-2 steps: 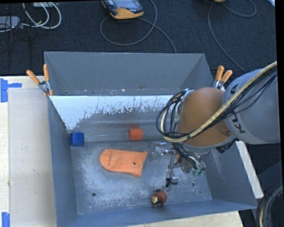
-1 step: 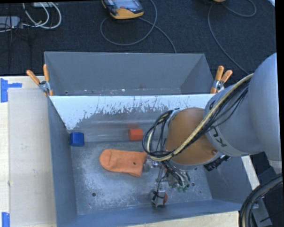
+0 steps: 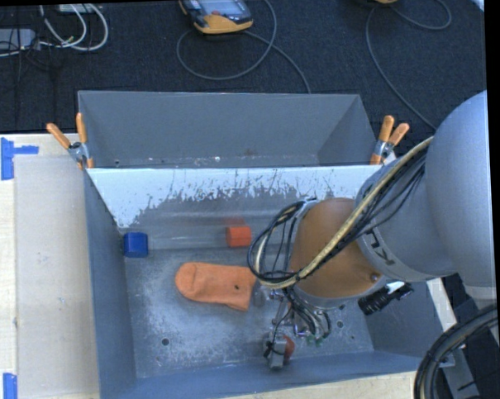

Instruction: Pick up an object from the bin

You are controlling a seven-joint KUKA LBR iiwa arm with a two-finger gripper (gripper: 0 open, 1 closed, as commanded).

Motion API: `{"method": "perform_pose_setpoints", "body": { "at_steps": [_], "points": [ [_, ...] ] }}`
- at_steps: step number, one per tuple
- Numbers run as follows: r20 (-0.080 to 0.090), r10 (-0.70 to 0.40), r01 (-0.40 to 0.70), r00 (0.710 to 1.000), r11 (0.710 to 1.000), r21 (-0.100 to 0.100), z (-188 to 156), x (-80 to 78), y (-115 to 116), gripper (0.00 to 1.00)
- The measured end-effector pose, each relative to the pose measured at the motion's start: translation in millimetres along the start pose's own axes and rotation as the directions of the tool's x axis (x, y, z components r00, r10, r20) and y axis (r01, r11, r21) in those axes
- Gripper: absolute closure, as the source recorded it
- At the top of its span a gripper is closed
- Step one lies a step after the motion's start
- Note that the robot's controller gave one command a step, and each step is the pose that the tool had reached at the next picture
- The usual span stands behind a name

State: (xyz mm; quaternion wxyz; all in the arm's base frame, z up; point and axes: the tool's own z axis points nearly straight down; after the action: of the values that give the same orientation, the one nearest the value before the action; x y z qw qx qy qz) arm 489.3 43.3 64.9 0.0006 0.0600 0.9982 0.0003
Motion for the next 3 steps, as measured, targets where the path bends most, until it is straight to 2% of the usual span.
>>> {"method": "perform_pose_setpoints", "body": {
  "at_steps": [1,2,3],
  "points": [
    [-0.003,0.066,-0.066,0.998,0.998,-0.001,-3,-51.3,23,0.00],
    [0.004,0.112,-0.112,0.994,0.994,-0.002,-11,-68.8,47,0.00],
    [-0.002,-0.055,0.055,0.999,0.999,0.000,-9,-59.2,57,0.00]
  ]
}}
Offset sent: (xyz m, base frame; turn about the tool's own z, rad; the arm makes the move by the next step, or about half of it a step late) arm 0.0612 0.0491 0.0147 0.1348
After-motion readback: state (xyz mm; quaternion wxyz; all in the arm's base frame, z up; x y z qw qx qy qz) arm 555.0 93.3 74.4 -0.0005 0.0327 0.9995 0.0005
